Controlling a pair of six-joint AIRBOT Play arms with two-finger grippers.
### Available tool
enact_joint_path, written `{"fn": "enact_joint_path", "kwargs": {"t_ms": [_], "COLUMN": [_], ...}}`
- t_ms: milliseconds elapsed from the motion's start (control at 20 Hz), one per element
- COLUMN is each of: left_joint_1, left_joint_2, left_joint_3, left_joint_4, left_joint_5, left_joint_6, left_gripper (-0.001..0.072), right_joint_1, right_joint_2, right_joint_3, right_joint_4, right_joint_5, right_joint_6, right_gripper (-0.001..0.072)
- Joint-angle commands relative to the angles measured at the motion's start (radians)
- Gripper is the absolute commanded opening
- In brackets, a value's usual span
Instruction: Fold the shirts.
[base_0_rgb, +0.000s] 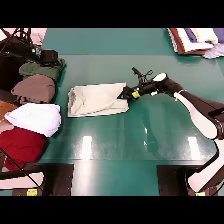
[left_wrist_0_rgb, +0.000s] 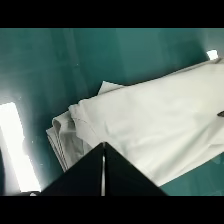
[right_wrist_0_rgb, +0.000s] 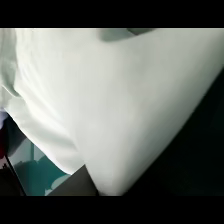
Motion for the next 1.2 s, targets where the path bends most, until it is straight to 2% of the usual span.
{"fn": "enact_joint_path", "kwargs": {"t_ms": [0,150,350,650,850,1150], "left_joint_1": [-0.011,-0.06,-0.138,-0.174,-0.174,-0.174], "left_joint_2": [-0.001,-0.001,-0.001,-0.001,-0.001,-0.001], "left_joint_3": [0.0,0.0,0.0,0.0,0.0,0.0], "left_joint_4": [-0.004,-0.009,-0.01,-0.035,-0.051,-0.051], "left_joint_5": [-0.019,-0.014,0.006,0.029,0.042,0.039], "left_joint_6": [0.003,0.003,0.011,0.01,0.002,0.002], "left_gripper": [0.0019,0.002,0.002,0.002,0.002,0.002], "right_joint_1": [-0.045,-0.17,-0.439,-0.904,-1.155,-1.316], "right_joint_2": [0.028,0.15,0.347,0.557,0.563,0.547], "right_joint_3": [0.033,0.032,0.032,0.032,0.023,-0.138], "right_joint_4": [-0.041,-0.188,-0.414,-0.587,-0.618,-0.624], "right_joint_5": [0.021,0.057,0.116,0.171,0.236,0.263], "right_joint_6": [0.0,0.066,0.176,0.275,0.281,0.279], "right_gripper": [0.0012,0.0013,0.0013,0.0013,0.0013,0.0013]}}
